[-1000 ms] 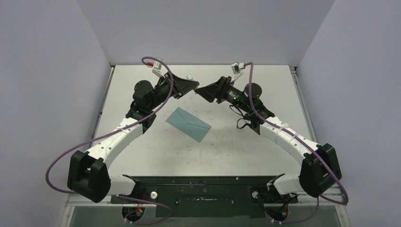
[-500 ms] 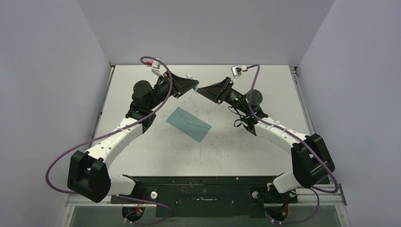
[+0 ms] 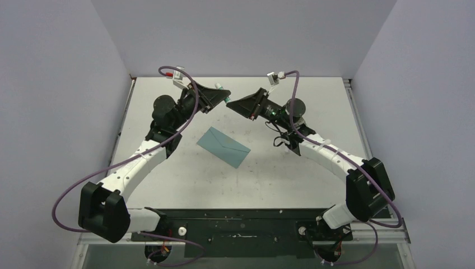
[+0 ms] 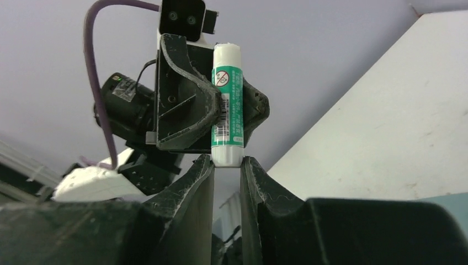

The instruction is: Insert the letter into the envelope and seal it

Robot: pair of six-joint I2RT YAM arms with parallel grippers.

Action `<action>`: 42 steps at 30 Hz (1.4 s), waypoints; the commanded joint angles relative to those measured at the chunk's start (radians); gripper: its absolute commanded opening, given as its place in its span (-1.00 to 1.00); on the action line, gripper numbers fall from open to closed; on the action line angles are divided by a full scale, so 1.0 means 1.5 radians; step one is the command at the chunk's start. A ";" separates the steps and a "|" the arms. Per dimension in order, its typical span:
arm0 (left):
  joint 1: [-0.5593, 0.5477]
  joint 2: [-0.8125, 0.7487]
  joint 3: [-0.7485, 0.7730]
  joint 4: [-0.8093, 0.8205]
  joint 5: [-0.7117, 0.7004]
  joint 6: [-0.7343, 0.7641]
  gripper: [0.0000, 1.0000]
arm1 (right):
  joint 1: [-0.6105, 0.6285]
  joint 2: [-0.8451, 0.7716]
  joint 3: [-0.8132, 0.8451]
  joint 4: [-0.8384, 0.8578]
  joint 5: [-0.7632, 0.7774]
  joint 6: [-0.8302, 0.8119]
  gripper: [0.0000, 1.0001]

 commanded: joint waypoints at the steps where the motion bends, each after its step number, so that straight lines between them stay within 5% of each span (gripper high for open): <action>1: -0.003 -0.017 0.016 0.001 -0.001 -0.005 -1.00 | 0.056 -0.016 0.122 -0.315 0.093 -0.295 -0.89; 5: -0.003 -0.024 0.036 -0.084 -0.020 -0.007 -1.00 | 0.182 0.020 0.275 -0.595 0.347 -0.587 -0.89; 10: 0.001 -0.026 0.056 -0.168 -0.029 -0.023 -1.00 | 0.294 0.077 0.332 -0.690 0.691 -0.746 -0.89; 14: 0.003 -0.031 0.068 -0.214 -0.038 -0.028 -1.00 | 0.324 0.105 0.345 -0.704 0.813 -0.790 -0.89; 20: 0.014 -0.042 0.042 -0.208 -0.040 -0.017 -1.00 | 0.306 0.045 0.302 -0.662 0.702 -0.718 -0.87; 29: 0.056 -0.055 -0.002 -0.179 -0.036 -0.002 -1.00 | 0.169 -0.114 0.147 -0.531 0.424 -0.451 0.17; 35: 0.075 -0.060 -0.024 -0.066 0.033 -0.007 -1.00 | 0.064 -0.147 0.079 -0.436 0.300 -0.202 0.50; 42: 0.088 -0.080 -0.071 0.100 0.171 0.095 -1.00 | 0.021 -0.123 0.049 -0.229 0.184 0.018 0.64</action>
